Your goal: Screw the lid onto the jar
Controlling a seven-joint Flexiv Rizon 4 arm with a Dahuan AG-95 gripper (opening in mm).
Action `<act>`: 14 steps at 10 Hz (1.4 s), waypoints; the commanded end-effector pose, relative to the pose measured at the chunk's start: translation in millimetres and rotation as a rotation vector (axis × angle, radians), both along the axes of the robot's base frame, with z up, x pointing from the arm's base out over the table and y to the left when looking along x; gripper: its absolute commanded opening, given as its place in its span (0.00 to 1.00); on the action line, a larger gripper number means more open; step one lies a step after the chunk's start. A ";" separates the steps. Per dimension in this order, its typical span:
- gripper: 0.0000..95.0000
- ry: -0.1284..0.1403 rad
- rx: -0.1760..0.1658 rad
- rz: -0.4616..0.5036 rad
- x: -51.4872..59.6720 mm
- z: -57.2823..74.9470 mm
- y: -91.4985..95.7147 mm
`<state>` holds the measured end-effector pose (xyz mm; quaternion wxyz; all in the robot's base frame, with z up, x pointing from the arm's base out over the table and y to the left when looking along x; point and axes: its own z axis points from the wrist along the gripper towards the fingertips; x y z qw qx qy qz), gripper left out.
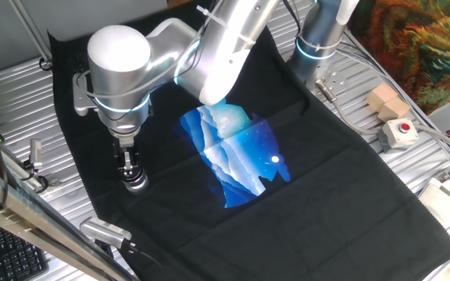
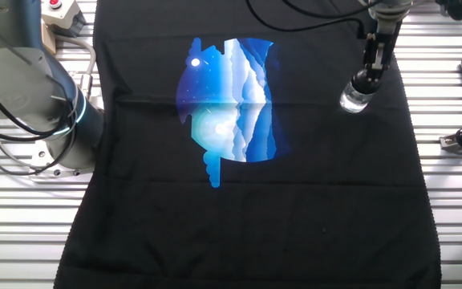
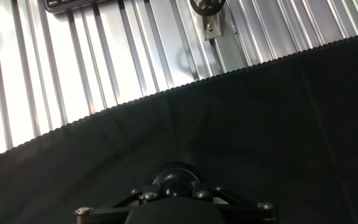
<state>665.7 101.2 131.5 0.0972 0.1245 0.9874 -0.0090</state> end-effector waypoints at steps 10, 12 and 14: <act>0.00 0.003 -0.016 -0.003 0.4 0.4 -0.2; 0.00 0.004 -0.020 -0.003 0.4 0.4 -0.2; 0.00 0.006 -0.023 -0.003 0.4 0.0 -0.3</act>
